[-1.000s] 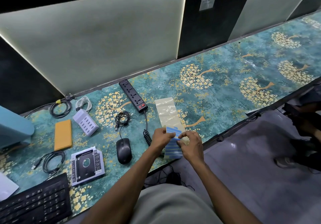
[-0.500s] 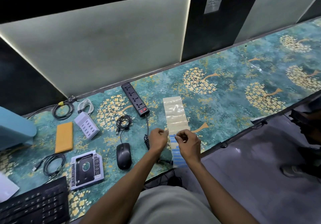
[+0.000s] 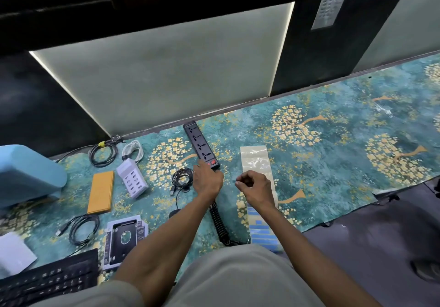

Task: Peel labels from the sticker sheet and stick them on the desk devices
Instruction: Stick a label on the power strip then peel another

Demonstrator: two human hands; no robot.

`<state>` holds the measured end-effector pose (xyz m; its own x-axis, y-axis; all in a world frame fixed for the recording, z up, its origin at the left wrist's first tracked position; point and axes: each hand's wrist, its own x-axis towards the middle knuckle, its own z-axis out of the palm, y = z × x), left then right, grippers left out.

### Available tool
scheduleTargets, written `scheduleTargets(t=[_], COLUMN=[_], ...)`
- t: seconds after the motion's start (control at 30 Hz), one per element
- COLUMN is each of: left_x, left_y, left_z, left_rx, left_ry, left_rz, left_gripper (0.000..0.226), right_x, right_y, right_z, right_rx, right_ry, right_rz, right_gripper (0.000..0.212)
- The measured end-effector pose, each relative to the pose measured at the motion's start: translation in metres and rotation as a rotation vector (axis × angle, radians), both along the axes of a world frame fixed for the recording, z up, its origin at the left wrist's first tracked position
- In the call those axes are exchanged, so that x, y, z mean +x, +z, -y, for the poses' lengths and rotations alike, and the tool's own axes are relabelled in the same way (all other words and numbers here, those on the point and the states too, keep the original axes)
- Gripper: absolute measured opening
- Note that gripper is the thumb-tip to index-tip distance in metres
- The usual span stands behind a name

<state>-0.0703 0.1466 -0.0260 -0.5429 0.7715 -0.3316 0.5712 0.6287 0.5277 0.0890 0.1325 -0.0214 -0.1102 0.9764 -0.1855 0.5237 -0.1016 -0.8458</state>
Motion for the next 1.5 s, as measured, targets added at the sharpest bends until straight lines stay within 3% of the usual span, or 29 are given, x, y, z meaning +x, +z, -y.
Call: scheduleTargets(t=[0.17,0.43,0.57,0.63,0.7,0.77,0.83,0.9,1.03,1.27,1.5], left_x=[-0.009,-0.031,-0.030,-0.028,-0.026,-0.026,-0.031,-0.037,-0.045,-0.047,-0.048], left_y=[-0.005,-0.022,-0.026,-0.029,-0.024,-0.017,-0.012,-0.011,-0.010,0.002,-0.001], left_z=[-0.018,-0.043,-0.057,-0.058,-0.052,-0.044,-0.035,-0.026,-0.010,-0.001,0.002], left_rx=[-0.098,-0.135,-0.059,0.025,0.190,0.321,0.357,0.342,0.324,0.251,0.251], left_ry=[-0.066,-0.169,-0.052,0.119,0.321,0.500,0.603,0.632,0.575,0.464,0.420], left_rz=[-0.067,0.023,0.100,0.210,0.519,0.925,1.228,1.349,1.398,1.304,1.220], left_gripper=[0.093,0.137,0.115,0.086,0.041,0.020,0.021,0.029,0.045,0.025,0.022], right_x=[-0.002,-0.005,-0.008,-0.009,-0.011,-0.014,-0.020,-0.029,-0.055,-0.086,-0.081], right_y=[0.000,-0.003,-0.009,-0.010,-0.010,-0.008,-0.004,0.001,0.009,0.015,0.007], right_z=[-0.019,-0.026,-0.027,-0.028,-0.030,-0.034,-0.039,-0.044,-0.053,-0.057,-0.054], right_rx=[-0.012,-0.061,-0.060,-0.075,-0.120,-0.173,-0.215,-0.260,-0.311,-0.272,-0.285], right_ry=[0.027,0.035,0.023,-0.020,-0.098,-0.168,-0.201,-0.212,-0.124,-0.139,-0.137], right_rz=[0.024,0.024,0.001,-0.034,-0.116,-0.232,-0.330,-0.397,-0.428,-0.381,-0.218], right_gripper=[0.006,0.006,0.008,0.012,0.015,0.014,0.011,0.010,0.007,0.015,0.029])
